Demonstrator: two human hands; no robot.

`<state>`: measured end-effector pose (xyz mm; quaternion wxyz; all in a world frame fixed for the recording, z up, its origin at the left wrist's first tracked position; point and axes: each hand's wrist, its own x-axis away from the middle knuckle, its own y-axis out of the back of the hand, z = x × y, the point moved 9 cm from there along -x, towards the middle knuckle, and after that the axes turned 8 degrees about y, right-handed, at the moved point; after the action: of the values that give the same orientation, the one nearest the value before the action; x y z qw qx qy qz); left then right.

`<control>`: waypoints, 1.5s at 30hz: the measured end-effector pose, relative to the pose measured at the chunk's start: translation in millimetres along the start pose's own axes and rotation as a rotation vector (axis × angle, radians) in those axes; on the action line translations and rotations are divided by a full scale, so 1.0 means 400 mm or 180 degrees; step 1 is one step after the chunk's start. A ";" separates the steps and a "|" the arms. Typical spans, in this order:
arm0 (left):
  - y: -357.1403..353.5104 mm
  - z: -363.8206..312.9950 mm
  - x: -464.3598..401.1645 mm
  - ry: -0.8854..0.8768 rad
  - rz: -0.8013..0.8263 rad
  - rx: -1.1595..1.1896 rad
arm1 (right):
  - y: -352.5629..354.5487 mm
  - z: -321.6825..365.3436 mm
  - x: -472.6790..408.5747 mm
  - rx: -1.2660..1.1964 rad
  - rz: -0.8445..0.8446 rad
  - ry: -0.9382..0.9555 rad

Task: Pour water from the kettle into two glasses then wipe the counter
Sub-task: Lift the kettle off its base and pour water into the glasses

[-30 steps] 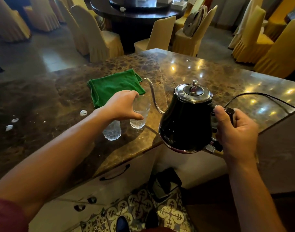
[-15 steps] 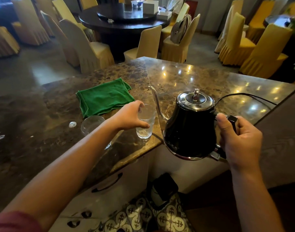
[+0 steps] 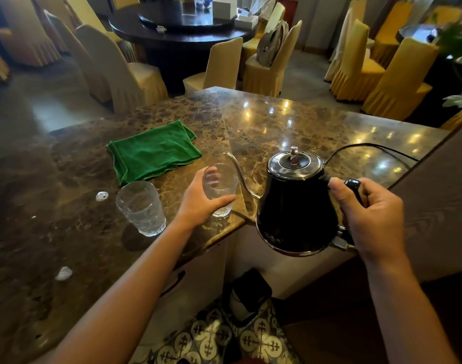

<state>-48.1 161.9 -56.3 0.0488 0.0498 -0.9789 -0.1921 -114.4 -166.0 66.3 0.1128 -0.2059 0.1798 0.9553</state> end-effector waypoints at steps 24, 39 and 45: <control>0.053 0.015 -0.062 -0.0088 -0.0158 -0.0333 | -0.039 0.118 -0.062 0.0504 0.0408 0.0246; 0.054 0.019 -0.058 -0.0026 -0.0044 -0.0203 | -0.042 0.159 -0.066 0.0778 0.0407 0.0362; 0.053 0.017 -0.054 -0.0038 -0.0064 -0.0215 | -0.038 0.183 -0.070 0.0914 0.0440 0.0495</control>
<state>-29.0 186.7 -56.2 0.0427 0.0568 -0.9716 -0.2257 -111.0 -127.6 136.2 0.0609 -0.2481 0.3363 0.9065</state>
